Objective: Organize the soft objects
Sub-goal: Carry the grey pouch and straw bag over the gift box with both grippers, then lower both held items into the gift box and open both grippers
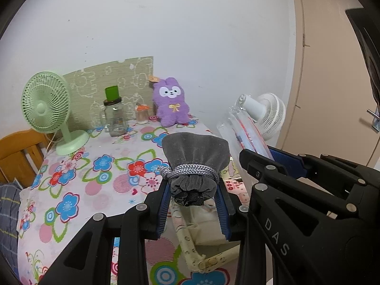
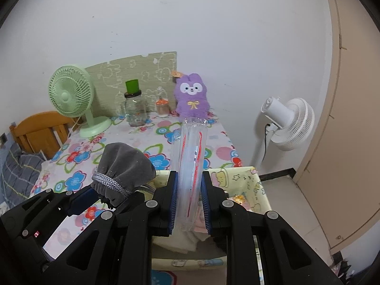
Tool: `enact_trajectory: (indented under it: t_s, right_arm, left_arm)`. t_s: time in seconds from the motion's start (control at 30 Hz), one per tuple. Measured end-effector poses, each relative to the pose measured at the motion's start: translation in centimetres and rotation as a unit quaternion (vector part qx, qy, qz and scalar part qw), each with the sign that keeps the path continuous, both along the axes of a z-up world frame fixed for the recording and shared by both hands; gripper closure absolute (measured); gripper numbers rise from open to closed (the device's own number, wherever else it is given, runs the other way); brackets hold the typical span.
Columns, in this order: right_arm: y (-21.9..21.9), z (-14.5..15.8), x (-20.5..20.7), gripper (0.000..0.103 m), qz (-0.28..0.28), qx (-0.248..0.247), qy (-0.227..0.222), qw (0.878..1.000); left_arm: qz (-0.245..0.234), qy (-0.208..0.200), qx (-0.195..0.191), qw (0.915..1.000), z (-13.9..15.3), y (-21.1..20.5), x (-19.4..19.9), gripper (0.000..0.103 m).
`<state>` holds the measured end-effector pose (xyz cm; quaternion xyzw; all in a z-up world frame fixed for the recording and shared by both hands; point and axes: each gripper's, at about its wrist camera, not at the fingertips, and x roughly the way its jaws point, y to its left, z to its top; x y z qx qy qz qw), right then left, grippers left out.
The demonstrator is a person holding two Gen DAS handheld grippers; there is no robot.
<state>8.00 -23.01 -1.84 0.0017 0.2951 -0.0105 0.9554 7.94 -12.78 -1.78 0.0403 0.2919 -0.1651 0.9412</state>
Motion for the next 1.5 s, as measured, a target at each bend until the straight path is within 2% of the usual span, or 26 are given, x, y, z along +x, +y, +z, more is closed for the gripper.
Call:
enact_trajectory:
  t_s: [0.53, 0.93, 1.37, 1.47, 1.5]
  right_arm:
    - [-3.6, -1.6, 0.8, 0.081, -0.033, 0.009, 0.013, 0.999]
    - [-5.5, -3.7, 1.5, 0.081, -0.056, 0.015, 0.041, 0.997]
    - [-6.0, -6.3, 2.6, 0.082, -0.056, 0.023, 0.073, 0.995]
    - [-5.8, -6.9, 2.9, 0.082, -0.053, 0.026, 0.08, 0.995]
    - [-5.7, -7.0, 3.0, 0.082, -0.052, 0.027, 0.083, 0.995]
  left_arm:
    - [-0.047, 0.018, 0.01, 0.9987, -1.5, -3.7, 1.0, 0.067]
    - [-0.067, 0.047, 0.022, 0.9964, -3.5, -5.7, 2.2, 0.066]
    - [-0.067, 0.084, 0.05, 0.993, -6.2, -5.5, 2.4, 0.065]
    - [-0.062, 0.087, 0.055, 0.9928, -6.6, -5.3, 2.6, 0.058]
    - [-0.059, 0.089, 0.054, 0.9928, -6.6, -5.3, 2.7, 0.05]
